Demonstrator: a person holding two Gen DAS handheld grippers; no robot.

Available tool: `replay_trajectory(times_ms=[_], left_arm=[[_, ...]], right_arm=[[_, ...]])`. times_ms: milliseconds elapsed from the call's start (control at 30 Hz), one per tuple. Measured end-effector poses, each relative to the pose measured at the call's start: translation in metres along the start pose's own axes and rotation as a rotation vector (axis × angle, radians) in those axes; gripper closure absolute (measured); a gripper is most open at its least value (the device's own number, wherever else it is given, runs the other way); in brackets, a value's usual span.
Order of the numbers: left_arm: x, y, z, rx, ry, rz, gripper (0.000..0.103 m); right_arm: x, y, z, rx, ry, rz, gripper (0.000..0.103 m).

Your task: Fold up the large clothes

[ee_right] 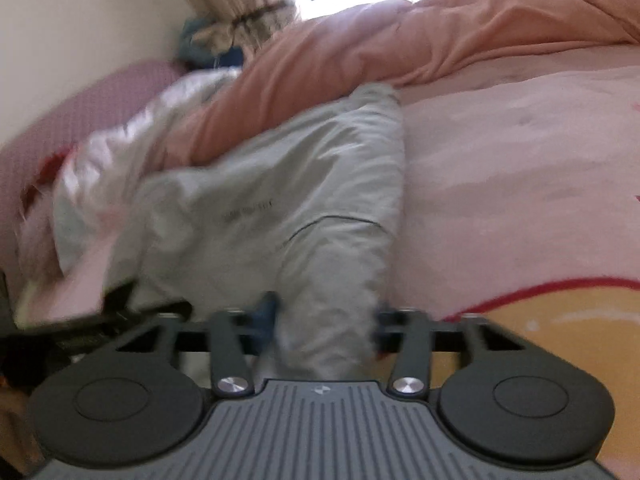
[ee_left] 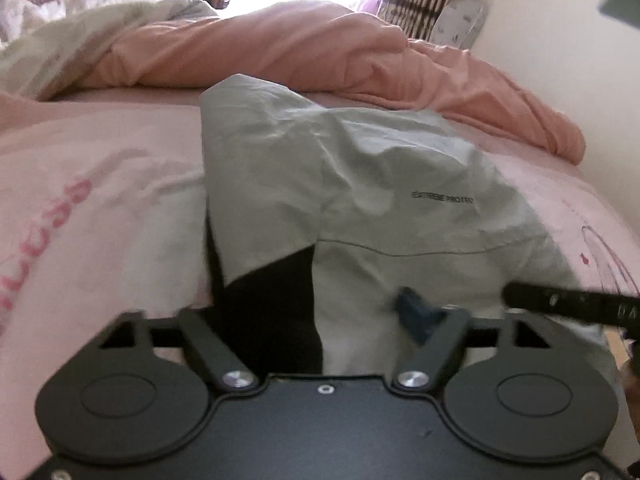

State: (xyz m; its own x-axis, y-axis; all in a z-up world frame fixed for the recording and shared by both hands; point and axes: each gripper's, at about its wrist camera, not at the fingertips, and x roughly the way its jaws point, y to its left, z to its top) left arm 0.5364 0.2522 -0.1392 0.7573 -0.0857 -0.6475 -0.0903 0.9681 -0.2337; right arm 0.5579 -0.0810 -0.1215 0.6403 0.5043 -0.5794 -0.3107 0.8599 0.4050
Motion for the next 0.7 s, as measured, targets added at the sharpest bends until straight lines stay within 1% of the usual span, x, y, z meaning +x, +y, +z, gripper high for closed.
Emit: replay_trajectory(times_ms=[33, 67, 100, 133, 200, 233, 300, 400, 467, 533, 633, 667, 700], left_arm=[[-0.008, -0.004, 0.005, 0.027, -0.004, 0.014, 0.057], [-0.016, -0.005, 0.01, 0.022, -0.019, 0.013, 0.065], [-0.026, -0.004, 0.015, -0.004, -0.042, -0.005, 0.076], [-0.036, -0.003, 0.019, -0.031, -0.059, -0.029, 0.082], [-0.053, -0.01, 0.021, -0.039, -0.088, -0.038, 0.084], [-0.061, -0.016, 0.02, -0.025, -0.105, -0.037, 0.085], [-0.085, -0.03, 0.016, -0.011, -0.146, -0.056, 0.087], [-0.115, -0.055, 0.012, -0.015, -0.187, -0.091, 0.087], [-0.134, -0.077, 0.005, 0.01, -0.206, -0.121, 0.088], [-0.147, -0.102, -0.004, 0.023, -0.21, -0.159, 0.088], [-0.159, -0.147, -0.026, 0.033, -0.183, -0.25, 0.088], [-0.16, -0.161, -0.036, 0.04, -0.174, -0.274, 0.088], [-0.157, -0.173, -0.049, 0.04, -0.157, -0.298, 0.087]], right_arm=[[-0.01, 0.009, 0.004, -0.005, -0.006, -0.013, 0.071], [-0.021, 0.018, 0.007, -0.044, -0.015, -0.028, 0.073], [-0.031, 0.03, 0.009, -0.091, -0.035, -0.034, 0.073], [-0.043, 0.038, 0.013, -0.112, -0.053, -0.028, 0.074], [-0.065, 0.045, 0.019, -0.108, -0.075, 0.004, 0.074], [-0.077, 0.046, 0.021, -0.102, -0.085, 0.018, 0.074], [-0.1, 0.045, 0.023, -0.117, -0.098, 0.026, 0.074], [-0.136, 0.037, 0.022, -0.108, -0.124, 0.041, 0.075], [-0.169, 0.024, 0.017, -0.085, -0.143, 0.045, 0.074], [-0.198, 0.01, 0.012, -0.062, -0.152, 0.034, 0.074], [-0.248, -0.021, -0.007, -0.059, -0.169, -0.018, 0.074], [-0.253, -0.034, -0.01, -0.04, -0.171, -0.034, 0.074], [-0.26, -0.05, -0.021, -0.005, -0.167, -0.046, 0.072]])
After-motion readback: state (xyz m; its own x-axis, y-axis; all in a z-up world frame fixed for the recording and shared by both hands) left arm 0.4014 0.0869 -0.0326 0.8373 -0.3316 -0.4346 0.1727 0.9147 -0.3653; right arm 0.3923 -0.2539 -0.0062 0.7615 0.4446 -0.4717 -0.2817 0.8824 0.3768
